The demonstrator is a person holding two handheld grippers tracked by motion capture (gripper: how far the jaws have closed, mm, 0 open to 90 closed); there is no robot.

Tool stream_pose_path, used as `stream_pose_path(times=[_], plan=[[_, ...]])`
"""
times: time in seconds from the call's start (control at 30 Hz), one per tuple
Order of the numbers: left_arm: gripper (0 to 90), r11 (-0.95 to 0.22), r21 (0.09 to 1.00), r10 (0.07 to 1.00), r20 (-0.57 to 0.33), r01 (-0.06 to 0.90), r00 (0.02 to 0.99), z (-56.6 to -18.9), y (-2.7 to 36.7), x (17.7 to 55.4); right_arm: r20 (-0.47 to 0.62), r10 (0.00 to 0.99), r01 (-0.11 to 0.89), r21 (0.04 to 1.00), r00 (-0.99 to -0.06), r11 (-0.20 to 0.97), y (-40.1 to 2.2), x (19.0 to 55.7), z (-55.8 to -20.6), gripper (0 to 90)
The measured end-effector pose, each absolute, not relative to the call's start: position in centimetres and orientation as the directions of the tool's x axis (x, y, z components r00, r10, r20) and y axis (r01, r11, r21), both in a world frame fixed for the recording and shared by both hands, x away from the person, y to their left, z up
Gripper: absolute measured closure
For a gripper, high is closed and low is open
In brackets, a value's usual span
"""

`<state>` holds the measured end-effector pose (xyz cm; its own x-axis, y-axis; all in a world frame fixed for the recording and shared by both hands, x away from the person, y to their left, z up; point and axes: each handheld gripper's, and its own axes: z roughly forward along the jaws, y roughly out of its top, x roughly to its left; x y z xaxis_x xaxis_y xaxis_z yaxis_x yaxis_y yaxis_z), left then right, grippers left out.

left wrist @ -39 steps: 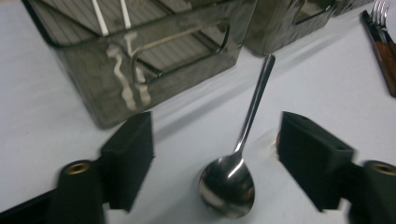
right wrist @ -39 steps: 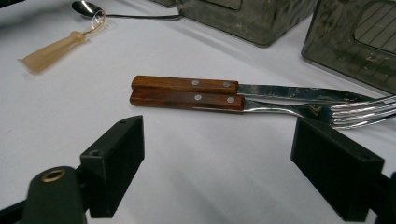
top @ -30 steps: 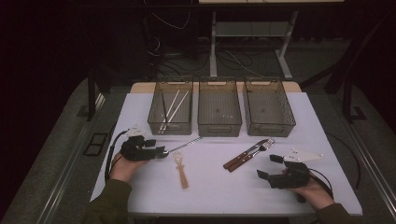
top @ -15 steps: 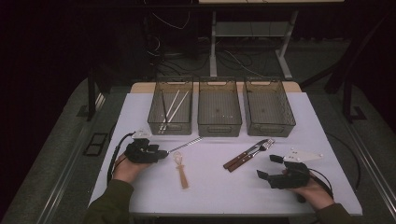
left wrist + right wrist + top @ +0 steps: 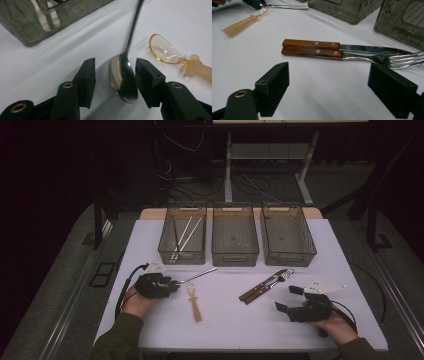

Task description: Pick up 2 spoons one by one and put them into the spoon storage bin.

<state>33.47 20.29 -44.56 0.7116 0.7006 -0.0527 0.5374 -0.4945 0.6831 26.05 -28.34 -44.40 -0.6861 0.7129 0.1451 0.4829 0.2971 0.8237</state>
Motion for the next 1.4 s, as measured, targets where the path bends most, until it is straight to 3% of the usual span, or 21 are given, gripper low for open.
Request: stream_pose_path(times=[0.23, 0.6, 1.0, 1.4], plan=[[63.6, -0.500, 0.679, 0.690, -0.063, 0.537, 0.721, -44.5, 20.3, 33.3, 0.143, 0.713, 0.480, 0.825, -0.687, 0.297, -28.4, 26.0, -44.4, 17.6], [80.6, -0.454, 0.680, 0.677, -0.157, 0.576, 0.719, -44.6, 20.5, 33.5, 0.143, 0.711, 0.480, 0.825, -0.688, 0.298, -28.4, 26.0, -44.3, 17.6], [84.8, -0.434, 0.686, 0.685, -0.170, 0.584, 0.708, -44.6, 20.6, 33.5, 0.143, 0.710, 0.478, 0.827, -0.689, 0.297, -28.4, 26.0, -44.3, 17.6], [84.9, -0.351, 0.759, 0.703, -0.173, 0.548, 0.690, -43.2, 21.4, 33.3, 0.148, 0.708, 0.480, 0.826, -0.690, 0.296, -28.4, 26.0, -44.3, 17.5]])
